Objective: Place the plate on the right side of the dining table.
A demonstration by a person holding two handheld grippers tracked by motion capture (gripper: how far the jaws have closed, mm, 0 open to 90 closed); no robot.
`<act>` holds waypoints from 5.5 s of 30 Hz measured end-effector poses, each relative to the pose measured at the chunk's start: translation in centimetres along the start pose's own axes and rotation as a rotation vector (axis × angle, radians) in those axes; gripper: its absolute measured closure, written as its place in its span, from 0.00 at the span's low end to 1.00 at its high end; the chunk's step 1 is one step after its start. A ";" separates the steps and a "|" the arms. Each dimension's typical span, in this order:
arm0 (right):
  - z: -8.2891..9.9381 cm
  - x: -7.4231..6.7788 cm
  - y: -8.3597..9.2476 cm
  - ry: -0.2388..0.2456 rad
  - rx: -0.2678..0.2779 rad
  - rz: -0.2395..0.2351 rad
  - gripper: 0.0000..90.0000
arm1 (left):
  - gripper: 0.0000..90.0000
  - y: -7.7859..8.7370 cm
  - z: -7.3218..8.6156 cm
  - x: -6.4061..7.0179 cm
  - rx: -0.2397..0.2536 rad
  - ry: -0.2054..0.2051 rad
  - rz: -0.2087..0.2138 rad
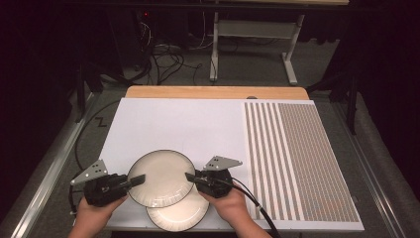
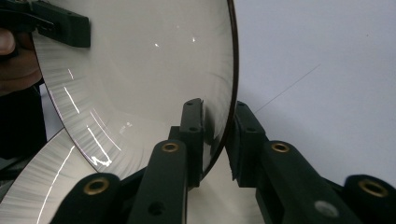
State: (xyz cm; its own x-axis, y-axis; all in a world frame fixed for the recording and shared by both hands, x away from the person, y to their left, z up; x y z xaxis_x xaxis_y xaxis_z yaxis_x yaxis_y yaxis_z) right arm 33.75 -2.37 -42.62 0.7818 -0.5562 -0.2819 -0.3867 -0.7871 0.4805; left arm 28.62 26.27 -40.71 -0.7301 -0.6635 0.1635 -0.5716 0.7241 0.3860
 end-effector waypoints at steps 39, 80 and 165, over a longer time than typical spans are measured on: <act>-1.8 0.6 6.1 -0.054 0.138 -0.019 0.98 | 0.88 -1.7 -2.9 3.4 0.026 0.030 0.045; 1.0 7.9 17.2 -0.135 0.224 0.178 0.98 | 0.86 -14.7 -9.0 7.9 -0.113 0.027 0.209; 5.7 22.6 26.0 -0.344 0.172 0.497 0.96 | 0.73 -38.1 -12.8 11.0 -0.320 0.150 0.252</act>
State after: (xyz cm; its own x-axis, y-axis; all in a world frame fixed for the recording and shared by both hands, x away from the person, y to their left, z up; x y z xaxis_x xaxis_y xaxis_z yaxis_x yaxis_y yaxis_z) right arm 38.64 -36.91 -41.23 0.2970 -0.8982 -0.3241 -0.7590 -0.4280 0.4906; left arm 47.12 -11.03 -42.01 -0.7559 -0.5107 0.4096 -0.2202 0.7875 0.5756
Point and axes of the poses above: each handheld gripper's, and its own axes: y roughly backward along the jaws, z roughly out of its underside, x roughly to its right, the point moved 3 cm from there along -y, roughly forward along the jaws, and after that the axes turned 6 degrees about -y, right-handed, at the moved point
